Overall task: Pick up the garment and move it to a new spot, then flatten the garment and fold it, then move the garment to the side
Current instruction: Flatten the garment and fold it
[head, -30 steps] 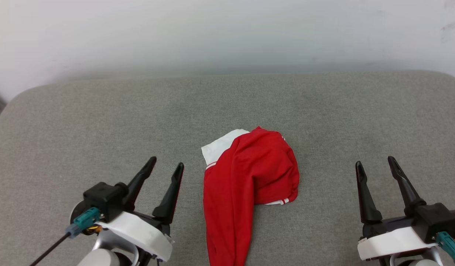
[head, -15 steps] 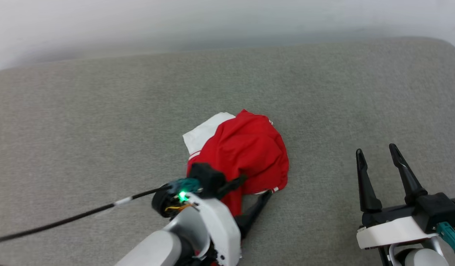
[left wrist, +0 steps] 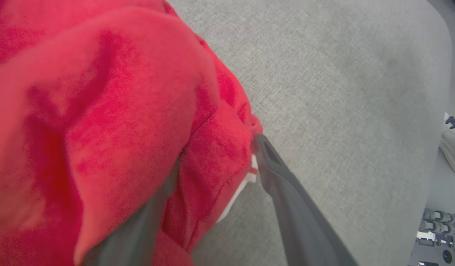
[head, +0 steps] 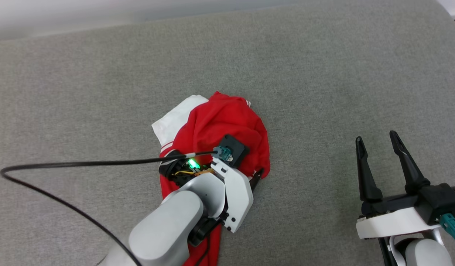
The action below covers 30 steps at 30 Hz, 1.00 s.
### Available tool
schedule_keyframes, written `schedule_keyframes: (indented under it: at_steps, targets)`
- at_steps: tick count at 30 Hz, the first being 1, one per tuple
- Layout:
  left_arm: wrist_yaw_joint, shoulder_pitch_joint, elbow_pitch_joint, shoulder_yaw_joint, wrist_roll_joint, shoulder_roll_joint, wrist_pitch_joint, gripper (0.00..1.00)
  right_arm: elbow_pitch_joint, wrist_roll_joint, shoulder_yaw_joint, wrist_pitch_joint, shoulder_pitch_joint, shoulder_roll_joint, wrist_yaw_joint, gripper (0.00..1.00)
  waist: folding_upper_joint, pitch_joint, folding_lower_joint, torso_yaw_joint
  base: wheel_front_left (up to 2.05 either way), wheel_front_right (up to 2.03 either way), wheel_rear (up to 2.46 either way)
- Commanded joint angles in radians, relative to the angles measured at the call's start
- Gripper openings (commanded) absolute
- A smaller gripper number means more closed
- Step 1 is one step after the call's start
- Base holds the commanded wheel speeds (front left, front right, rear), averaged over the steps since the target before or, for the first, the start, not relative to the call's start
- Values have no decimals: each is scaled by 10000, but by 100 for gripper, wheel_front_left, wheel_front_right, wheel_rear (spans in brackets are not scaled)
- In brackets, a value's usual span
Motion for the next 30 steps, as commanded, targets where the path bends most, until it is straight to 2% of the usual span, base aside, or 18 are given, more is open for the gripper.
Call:
schedule_keyframes:
  at_steps: [1,5,6,7,11,13,18,21,25,30]
  targets:
    - [-25,-165,287,-69,60,-95,14,100,-38,17,-5,-16,-173,-2,-3,100,0,183,-2,-84,0,0,0]
    - [-212,-364,1480,-512,202,-177,668,100,-65,48,33,-16,-195,-4,-4,100,0,370,-2,-118,0,0,0]
    - [-311,-367,1759,-660,253,-172,807,69,-65,57,40,-16,-229,-4,-4,100,0,399,-2,-130,0,0,0]
    - [-386,-358,1963,-737,229,-206,871,2,-57,50,53,-16,-254,-4,-4,100,0,415,-2,-142,0,0,0]
    - [-701,-460,2083,-663,-81,-540,372,0,54,10,45,-16,-266,-4,-4,100,0,283,-2,-139,0,0,0]
    - [-770,-487,1841,-285,-522,-917,-132,0,122,-18,49,-16,-222,-4,-4,100,0,113,-2,-139,0,0,0]
    - [-814,-739,1394,356,-1201,-1303,-849,0,239,-16,137,-16,-155,-4,-4,100,0,-325,-2,-199,0,0,0]
    - [-609,-904,1078,765,-1758,-1647,-1258,0,289,-20,254,-16,-102,-2,-4,100,0,-575,-2,-293,0,0,0]
    - [-175,-1295,1012,950,-2140,-1804,-1769,0,342,-44,411,-16,-105,-4,-4,100,0,-694,-2,-478,0,0,0]
    - [296,-1900,1030,338,-2798,-1850,-2225,0,311,31,629,-16,-223,-4,-5,100,0,-574,-2,-821,0,0,0]
